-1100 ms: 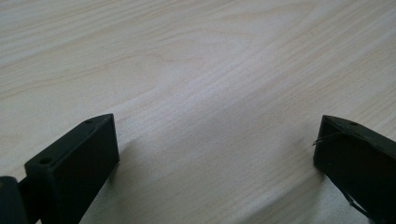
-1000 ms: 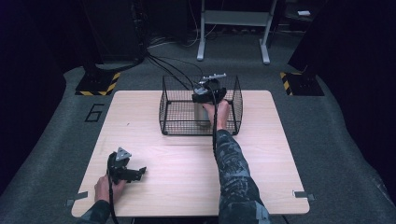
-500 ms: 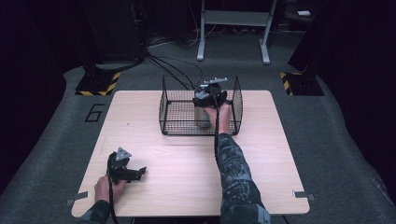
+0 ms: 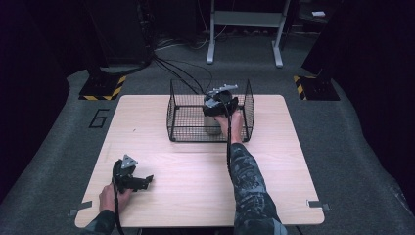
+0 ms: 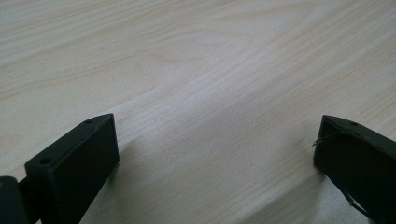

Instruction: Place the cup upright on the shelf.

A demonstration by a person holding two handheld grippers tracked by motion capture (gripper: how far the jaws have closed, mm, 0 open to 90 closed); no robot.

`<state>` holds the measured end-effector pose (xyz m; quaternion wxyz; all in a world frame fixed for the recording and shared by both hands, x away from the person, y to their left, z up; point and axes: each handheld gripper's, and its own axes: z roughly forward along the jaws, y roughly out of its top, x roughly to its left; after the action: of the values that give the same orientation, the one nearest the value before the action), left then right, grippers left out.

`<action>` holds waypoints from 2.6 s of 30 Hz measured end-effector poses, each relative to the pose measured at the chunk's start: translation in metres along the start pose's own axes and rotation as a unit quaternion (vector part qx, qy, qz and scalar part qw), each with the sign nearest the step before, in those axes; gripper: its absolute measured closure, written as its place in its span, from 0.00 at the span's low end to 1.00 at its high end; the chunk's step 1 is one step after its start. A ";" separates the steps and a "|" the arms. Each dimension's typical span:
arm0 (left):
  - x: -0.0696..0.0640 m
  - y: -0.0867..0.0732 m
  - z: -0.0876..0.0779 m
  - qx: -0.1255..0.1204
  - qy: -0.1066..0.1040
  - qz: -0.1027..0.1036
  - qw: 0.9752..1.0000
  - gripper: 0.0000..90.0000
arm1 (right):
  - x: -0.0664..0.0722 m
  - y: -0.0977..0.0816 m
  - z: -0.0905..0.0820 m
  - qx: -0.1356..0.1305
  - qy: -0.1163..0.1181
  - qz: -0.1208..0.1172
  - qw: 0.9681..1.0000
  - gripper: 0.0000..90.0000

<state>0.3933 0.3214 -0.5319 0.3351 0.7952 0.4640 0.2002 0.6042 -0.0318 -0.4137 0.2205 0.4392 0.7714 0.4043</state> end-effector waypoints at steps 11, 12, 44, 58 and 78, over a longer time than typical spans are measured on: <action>0.000 0.000 0.000 0.000 0.000 0.000 1.000 0.00 | 0.001 0.001 -0.004 0.016 -0.001 0.022 1.000 0.00; 0.000 0.000 0.000 -0.001 0.000 -0.001 1.000 0.00 | -0.001 0.002 -0.006 0.018 0.002 0.016 1.000 0.00; 0.000 0.000 0.000 0.000 0.000 -0.001 1.000 0.00 | -0.007 -0.021 -0.149 0.001 0.040 -0.024 0.999 0.00; 0.001 0.000 -0.001 0.004 -0.001 0.005 1.000 0.00 | -0.018 -0.076 -0.196 0.008 0.013 -0.027 1.000 0.00; 0.000 0.000 0.000 0.002 -0.001 0.001 1.000 0.00 | -0.052 -0.220 -0.210 0.046 -0.051 0.056 0.996 0.00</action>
<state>0.3934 0.3217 -0.5317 0.3337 0.7965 0.4633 0.1988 0.3754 -0.2294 -0.4732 0.2157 0.5114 0.7512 0.3572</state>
